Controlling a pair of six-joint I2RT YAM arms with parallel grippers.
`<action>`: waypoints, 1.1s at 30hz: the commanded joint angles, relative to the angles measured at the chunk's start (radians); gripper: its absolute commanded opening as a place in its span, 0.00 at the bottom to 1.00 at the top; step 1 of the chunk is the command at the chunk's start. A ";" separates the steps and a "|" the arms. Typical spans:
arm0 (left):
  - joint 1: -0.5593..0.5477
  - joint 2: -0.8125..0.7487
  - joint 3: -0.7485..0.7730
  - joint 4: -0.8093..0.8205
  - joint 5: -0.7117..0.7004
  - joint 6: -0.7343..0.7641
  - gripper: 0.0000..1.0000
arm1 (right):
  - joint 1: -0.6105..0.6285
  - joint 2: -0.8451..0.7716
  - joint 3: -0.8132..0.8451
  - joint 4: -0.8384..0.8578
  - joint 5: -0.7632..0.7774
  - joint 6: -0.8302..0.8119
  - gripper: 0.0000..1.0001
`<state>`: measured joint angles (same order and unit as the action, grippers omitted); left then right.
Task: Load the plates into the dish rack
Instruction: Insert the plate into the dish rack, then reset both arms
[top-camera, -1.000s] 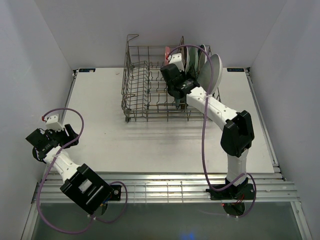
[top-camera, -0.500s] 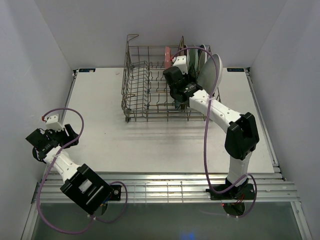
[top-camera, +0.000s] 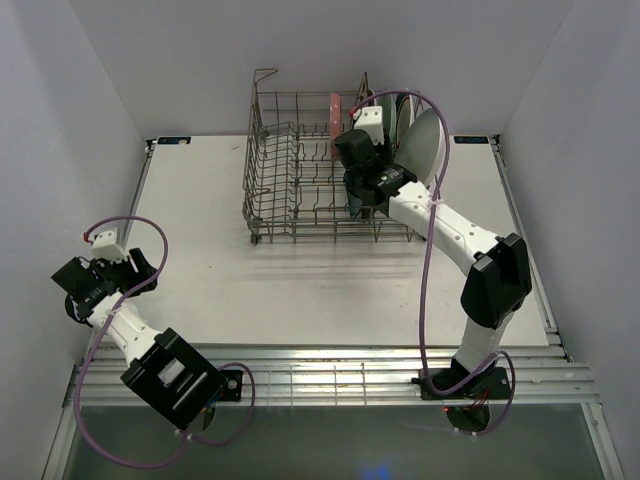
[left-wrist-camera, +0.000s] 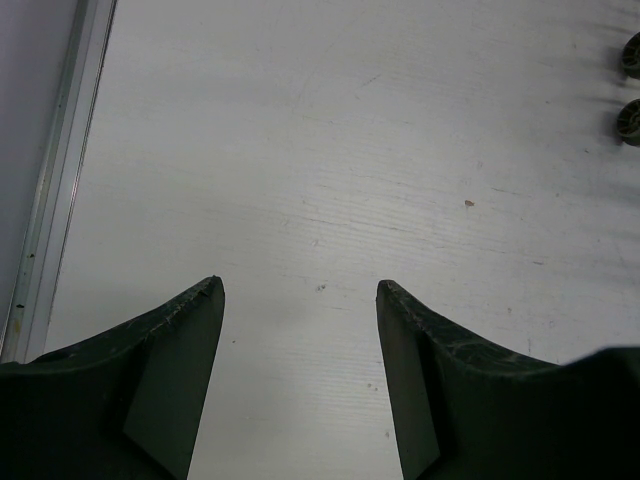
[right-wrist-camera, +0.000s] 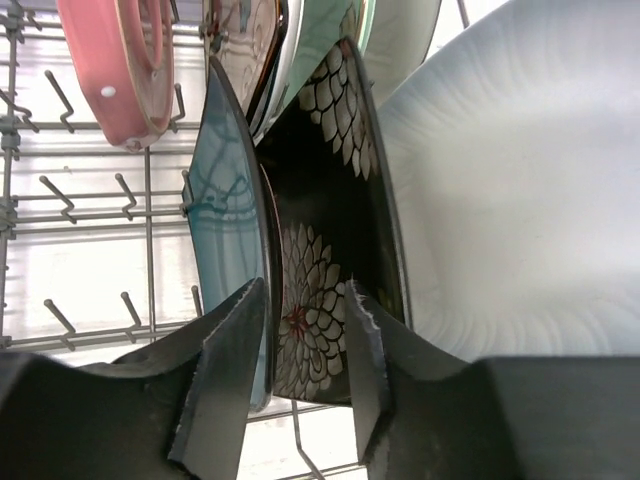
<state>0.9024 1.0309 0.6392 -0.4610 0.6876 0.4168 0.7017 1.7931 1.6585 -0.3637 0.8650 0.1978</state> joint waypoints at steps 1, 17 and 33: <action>0.007 -0.023 0.000 0.021 0.021 -0.007 0.73 | 0.010 -0.063 0.020 0.025 0.023 -0.001 0.51; 0.006 0.018 0.062 0.044 0.085 -0.041 0.73 | 0.021 -0.581 -0.420 0.206 -0.219 -0.021 0.90; -0.175 -0.038 0.168 0.140 0.086 -0.257 0.72 | 0.021 -0.939 -0.819 0.238 -0.307 0.068 0.90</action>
<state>0.7788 1.0256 0.7689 -0.3706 0.7696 0.2333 0.7212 0.9222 0.8680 -0.1833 0.5858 0.2314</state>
